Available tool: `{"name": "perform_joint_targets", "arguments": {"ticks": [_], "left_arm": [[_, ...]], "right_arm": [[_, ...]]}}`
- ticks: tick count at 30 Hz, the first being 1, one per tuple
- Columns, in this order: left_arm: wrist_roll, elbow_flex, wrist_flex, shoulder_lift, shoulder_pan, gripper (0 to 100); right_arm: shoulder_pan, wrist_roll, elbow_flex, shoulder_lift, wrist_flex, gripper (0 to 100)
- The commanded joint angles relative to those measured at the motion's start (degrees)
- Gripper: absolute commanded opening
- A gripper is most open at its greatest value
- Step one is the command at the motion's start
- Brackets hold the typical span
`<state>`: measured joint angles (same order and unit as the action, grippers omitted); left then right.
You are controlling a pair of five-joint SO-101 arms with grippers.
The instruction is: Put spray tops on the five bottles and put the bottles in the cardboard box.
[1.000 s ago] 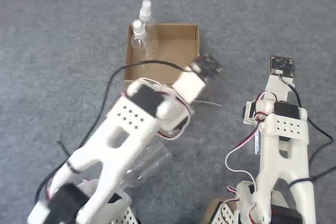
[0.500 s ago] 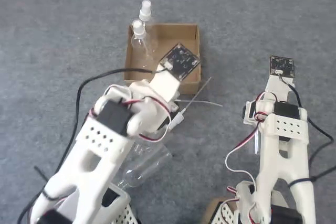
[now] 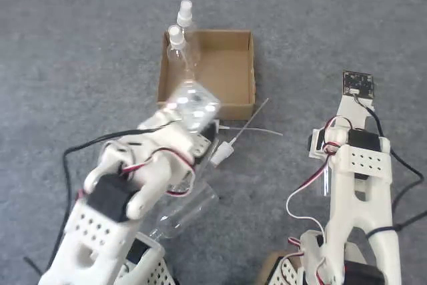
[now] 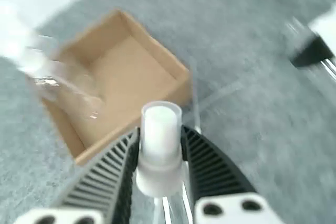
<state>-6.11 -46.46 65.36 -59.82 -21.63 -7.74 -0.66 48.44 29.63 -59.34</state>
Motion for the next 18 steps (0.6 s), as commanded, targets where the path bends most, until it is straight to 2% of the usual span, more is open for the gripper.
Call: {"name": "perform_joint_targets", "arguments": {"ticks": [1, 6, 18], "left_arm": [[4.57, -1.54, -4.31, -5.45, 5.19, 2], [8.09, -6.2, -7.12, -10.99, 9.32, 2], [10.37, -16.75, -8.88, -26.46, 10.29, 2]], "right_arm": [[2.95, 0.53, -0.79, 2.68, 1.54, 0.6], [4.79, 0.44, -1.23, 2.68, 1.54, 0.6], [7.08, 0.26, -3.69, 2.77, 1.01, 0.6]]}}
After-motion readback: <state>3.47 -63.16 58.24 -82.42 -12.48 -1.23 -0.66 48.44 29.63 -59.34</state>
